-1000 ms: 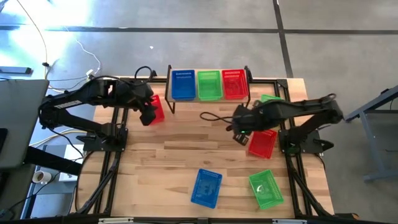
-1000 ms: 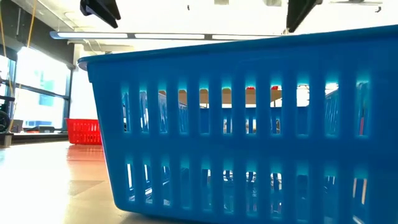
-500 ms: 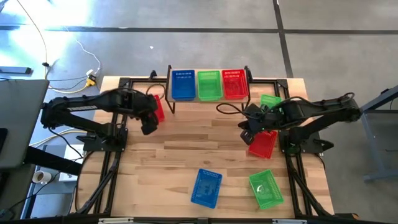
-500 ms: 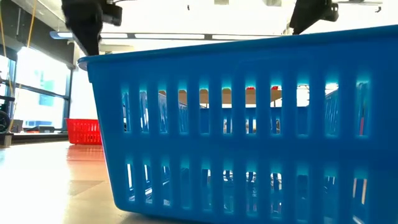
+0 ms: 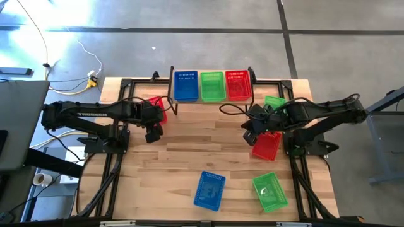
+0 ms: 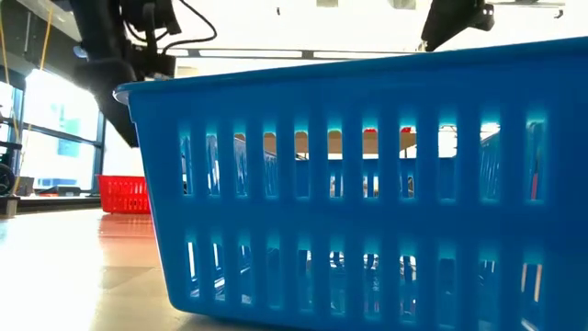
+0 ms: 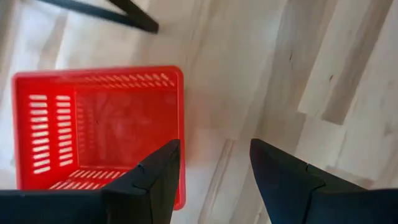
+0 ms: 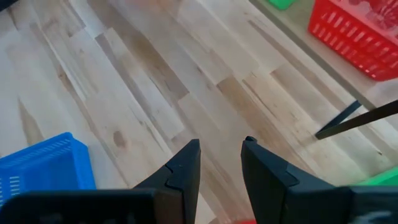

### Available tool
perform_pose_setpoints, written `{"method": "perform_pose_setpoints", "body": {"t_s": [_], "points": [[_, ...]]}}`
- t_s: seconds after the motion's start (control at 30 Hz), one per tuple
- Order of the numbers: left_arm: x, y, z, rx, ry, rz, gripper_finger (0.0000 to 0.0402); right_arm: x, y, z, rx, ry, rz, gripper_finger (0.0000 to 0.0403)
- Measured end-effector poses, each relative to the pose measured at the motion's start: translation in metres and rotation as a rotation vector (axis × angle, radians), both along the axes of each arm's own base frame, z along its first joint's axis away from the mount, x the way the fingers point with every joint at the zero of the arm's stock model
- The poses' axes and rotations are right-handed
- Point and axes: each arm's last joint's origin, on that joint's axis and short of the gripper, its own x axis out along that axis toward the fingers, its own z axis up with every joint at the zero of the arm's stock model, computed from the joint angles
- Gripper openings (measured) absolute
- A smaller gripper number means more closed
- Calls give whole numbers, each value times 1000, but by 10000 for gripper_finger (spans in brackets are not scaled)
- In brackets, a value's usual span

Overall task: Stack baskets on shelf by color
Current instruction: Stack the left red bin on top of the other red bin on the shelf

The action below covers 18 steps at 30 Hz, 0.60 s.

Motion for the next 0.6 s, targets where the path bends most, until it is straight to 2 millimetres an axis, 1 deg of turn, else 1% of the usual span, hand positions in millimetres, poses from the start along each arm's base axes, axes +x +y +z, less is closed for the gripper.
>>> {"method": "perform_pose_setpoints", "body": {"t_s": [0.1,0.23,0.37,0.43,0.6], "points": [[-2,1,-7,46,28,16,184,0,0,0,-15,4,13,103],[3,3,-8,77,28,-13,184,0,-1,0,-37,1,7,103],[10,7,-16,39,29,-2,184,1,-1,1,-46,-8,3,103],[13,9,-22,20,54,21,184,2,-1,1,-45,-18,3,103],[19,16,-36,58,145,66,184,3,-1,2,-47,-28,9,103]]}}
